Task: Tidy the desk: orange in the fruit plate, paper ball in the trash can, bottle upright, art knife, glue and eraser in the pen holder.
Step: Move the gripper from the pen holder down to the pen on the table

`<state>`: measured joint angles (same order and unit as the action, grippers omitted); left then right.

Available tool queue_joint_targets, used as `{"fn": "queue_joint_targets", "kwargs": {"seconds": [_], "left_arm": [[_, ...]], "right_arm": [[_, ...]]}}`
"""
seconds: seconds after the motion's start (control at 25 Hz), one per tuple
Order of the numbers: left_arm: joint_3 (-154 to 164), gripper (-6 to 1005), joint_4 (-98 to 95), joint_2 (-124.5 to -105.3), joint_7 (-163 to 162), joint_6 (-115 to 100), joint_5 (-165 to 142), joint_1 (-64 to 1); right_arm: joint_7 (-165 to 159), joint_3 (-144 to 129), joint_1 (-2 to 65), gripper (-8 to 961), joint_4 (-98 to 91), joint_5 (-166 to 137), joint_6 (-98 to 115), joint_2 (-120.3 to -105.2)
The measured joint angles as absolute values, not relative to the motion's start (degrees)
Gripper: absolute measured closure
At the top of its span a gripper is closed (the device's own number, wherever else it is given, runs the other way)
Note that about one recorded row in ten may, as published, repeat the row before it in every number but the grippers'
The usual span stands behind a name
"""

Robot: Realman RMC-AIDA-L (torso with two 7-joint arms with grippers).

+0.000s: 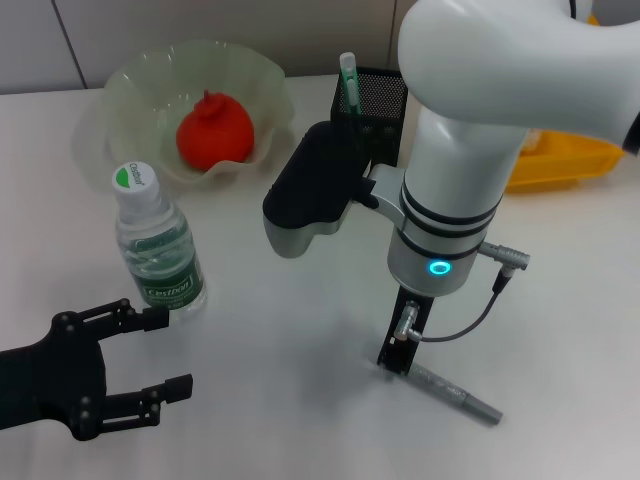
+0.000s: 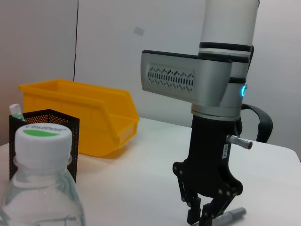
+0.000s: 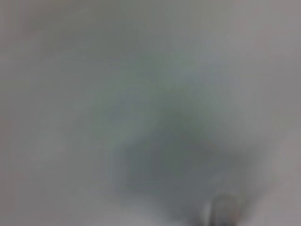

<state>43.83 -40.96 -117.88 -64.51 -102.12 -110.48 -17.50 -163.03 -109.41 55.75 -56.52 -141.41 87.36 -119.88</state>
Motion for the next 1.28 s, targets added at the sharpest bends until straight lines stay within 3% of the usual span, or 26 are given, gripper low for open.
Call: {"fn": "queue_joint_targets", "kwargs": {"seconds": [0.44, 0.64, 0.88, 1.04, 1.28], "left_arm": [[43.67, 197, -40.96, -117.95, -64.51, -101.94, -110.48, -17.49], [43.67, 197, -40.96, -117.97, -64.51, -101.8, -110.47, -17.49], [43.94, 197, -40.96, -118.04, -64.51, -101.38, -110.47, -17.62], [43.78, 197, -40.96, -118.03, -64.51, -101.33, -110.47, -17.73], [43.77, 197, -40.96, -118.04, -64.51, -101.25, -110.47, -17.75]], "right_arm": [[-163.19, -110.12, 55.9, 846, -55.96, -140.3, 87.31, -119.88], [-163.21, -110.15, 55.93, 838, -55.92, -140.39, 87.63, -119.89], [-163.22, -110.28, 56.18, 651, -56.16, -140.49, 87.84, -119.89], [-163.21, -110.92, 56.42, 592, -55.75, -140.32, 87.57, -119.88], [-163.22, -110.93, 56.43, 596, -55.7, -140.27, 87.33, -119.88]]}}
